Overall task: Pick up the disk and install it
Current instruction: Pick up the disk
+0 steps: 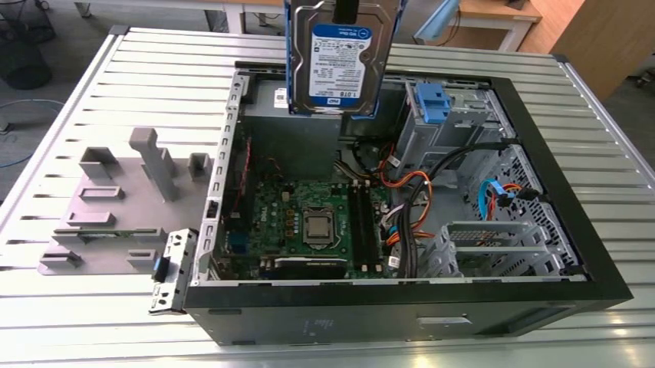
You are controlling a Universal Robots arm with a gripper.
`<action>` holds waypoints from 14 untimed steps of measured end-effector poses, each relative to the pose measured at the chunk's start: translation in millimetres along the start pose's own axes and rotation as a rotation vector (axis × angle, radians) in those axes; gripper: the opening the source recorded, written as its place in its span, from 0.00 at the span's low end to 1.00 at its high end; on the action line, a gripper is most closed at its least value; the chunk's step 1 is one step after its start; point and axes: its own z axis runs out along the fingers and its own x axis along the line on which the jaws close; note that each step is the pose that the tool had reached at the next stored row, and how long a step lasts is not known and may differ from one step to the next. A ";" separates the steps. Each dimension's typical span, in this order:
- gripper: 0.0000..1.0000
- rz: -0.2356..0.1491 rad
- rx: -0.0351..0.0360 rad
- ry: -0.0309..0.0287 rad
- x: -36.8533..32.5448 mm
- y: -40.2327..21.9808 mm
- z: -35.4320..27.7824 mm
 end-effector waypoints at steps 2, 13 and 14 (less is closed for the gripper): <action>0.35 0.000 0.0001 0.0010 1.4 0.0 0.0; 0.35 0.000 0.0002 0.0061 10.6 -0.3 0.1; 0.35 0.000 0.0002 0.0065 11.6 -0.3 0.0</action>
